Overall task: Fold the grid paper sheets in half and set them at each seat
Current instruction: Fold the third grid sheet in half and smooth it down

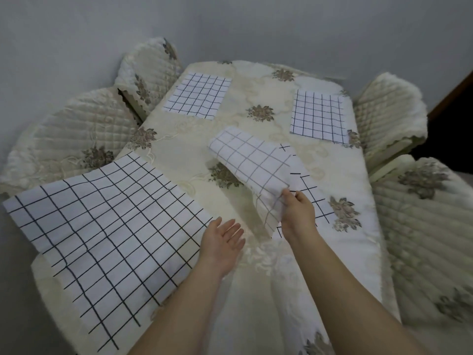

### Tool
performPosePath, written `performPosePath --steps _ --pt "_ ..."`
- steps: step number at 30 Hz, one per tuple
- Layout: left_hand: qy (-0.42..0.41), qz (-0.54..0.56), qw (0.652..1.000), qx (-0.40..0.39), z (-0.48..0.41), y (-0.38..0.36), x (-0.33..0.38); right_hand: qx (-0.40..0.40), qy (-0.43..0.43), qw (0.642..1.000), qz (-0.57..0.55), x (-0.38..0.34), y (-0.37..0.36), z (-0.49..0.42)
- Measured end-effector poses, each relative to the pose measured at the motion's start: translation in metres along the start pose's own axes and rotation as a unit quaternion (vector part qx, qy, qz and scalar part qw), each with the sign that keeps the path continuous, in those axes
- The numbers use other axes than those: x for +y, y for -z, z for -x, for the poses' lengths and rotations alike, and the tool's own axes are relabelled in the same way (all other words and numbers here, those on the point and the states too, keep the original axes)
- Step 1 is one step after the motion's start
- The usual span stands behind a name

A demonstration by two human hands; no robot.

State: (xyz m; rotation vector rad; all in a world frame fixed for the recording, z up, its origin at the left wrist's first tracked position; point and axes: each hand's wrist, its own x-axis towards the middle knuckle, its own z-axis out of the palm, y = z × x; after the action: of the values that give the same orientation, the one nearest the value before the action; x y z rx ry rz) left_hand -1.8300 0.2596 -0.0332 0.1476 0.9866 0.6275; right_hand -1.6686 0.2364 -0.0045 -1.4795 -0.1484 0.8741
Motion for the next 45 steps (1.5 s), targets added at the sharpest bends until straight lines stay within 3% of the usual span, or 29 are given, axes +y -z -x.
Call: performPosePath --steps 12,26,35,41,45 --pt "0.036 -0.06 0.997 -0.014 -0.014 -0.057 -0.061 0.147 -0.01 0.977 -0.151 -0.031 0.13 -0.022" --pt "0.109 -0.104 0.989 -0.004 -0.022 -0.077 -0.112 0.239 -0.084 0.937 -0.242 0.014 0.209 -0.025" --pt "0.222 -0.069 0.972 -0.035 -0.019 -0.09 -0.162 0.17 -0.17 0.931 -0.275 0.032 0.21 -0.017" --pt "0.119 0.08 0.99 -0.014 -0.027 -0.103 -0.171 0.181 -0.177 0.923 -0.29 0.029 0.218 -0.018" --pt "0.073 0.117 0.99 -0.015 -0.036 -0.107 -0.161 0.198 -0.167 0.927 -0.272 0.026 0.227 -0.02"
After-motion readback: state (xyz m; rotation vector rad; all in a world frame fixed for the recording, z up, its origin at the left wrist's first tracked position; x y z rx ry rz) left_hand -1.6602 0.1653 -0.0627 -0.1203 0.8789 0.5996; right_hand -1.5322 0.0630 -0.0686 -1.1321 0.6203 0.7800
